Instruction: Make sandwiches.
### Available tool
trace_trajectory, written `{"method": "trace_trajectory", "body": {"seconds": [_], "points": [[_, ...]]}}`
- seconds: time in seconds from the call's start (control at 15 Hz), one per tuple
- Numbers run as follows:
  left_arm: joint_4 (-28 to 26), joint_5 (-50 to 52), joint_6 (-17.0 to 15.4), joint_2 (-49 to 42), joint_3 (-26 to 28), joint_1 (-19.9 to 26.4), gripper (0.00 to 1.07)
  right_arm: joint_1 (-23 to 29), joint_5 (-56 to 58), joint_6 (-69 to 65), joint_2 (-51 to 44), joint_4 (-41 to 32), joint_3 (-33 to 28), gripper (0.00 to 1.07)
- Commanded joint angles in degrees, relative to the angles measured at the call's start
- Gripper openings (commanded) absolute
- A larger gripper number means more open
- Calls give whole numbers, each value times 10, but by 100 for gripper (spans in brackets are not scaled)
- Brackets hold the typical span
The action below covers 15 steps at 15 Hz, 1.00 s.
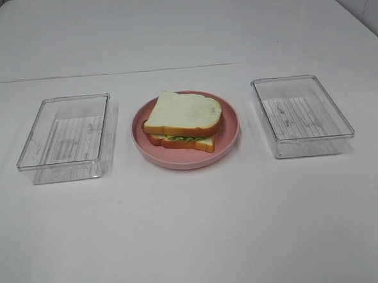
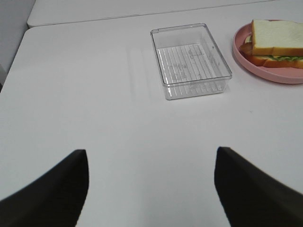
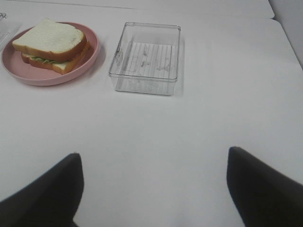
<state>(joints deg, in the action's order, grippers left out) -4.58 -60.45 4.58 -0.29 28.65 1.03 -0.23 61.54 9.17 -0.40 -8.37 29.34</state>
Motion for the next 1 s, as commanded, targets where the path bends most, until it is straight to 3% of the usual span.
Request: {"method": "trace_trajectory", "body": {"seconds": [0.07, 1.0], "points": [[-2, 6, -2, -14, -1, 1, 71, -4, -5, 1, -7, 1, -3, 78], [-2, 6, -2, -14, -1, 1, 71, -4, -5, 1, -7, 1, -3, 78]]}}
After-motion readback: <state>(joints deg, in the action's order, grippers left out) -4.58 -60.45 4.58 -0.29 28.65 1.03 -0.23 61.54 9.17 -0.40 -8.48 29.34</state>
